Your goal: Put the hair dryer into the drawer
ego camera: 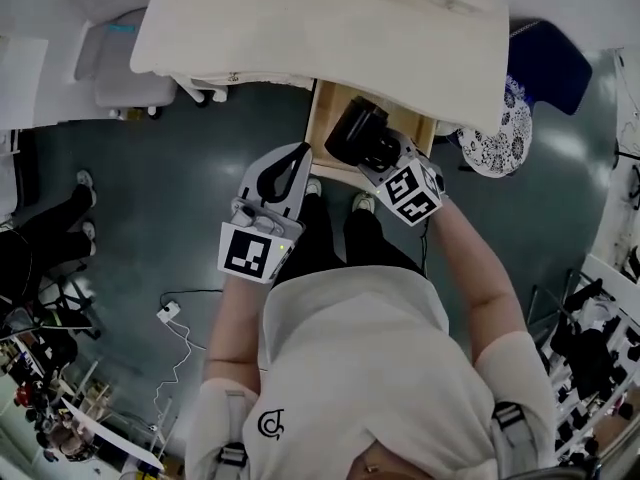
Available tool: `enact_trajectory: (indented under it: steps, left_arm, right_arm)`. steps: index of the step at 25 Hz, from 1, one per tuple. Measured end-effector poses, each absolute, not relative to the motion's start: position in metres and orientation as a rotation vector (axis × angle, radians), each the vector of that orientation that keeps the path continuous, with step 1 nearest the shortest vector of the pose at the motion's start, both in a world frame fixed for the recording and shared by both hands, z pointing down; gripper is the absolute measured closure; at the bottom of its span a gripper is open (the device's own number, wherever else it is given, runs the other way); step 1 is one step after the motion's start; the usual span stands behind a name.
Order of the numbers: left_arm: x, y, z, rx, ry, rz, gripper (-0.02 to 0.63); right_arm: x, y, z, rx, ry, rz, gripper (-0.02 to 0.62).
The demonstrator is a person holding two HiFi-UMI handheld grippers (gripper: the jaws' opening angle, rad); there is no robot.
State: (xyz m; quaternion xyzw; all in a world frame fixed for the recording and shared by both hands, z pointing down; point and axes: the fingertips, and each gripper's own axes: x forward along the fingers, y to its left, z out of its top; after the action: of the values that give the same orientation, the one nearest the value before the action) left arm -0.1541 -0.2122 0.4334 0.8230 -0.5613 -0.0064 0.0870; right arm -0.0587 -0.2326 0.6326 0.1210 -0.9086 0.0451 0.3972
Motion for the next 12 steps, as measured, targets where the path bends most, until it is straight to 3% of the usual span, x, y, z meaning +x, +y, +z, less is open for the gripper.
enact_trajectory:
  steps: [12]
  left_arm:
    - [-0.168,-0.219,0.468,2.429,-1.592,0.051,0.594]
  right_arm:
    - [-0.06,-0.226,0.752,0.1,-2.012,0.142,0.342]
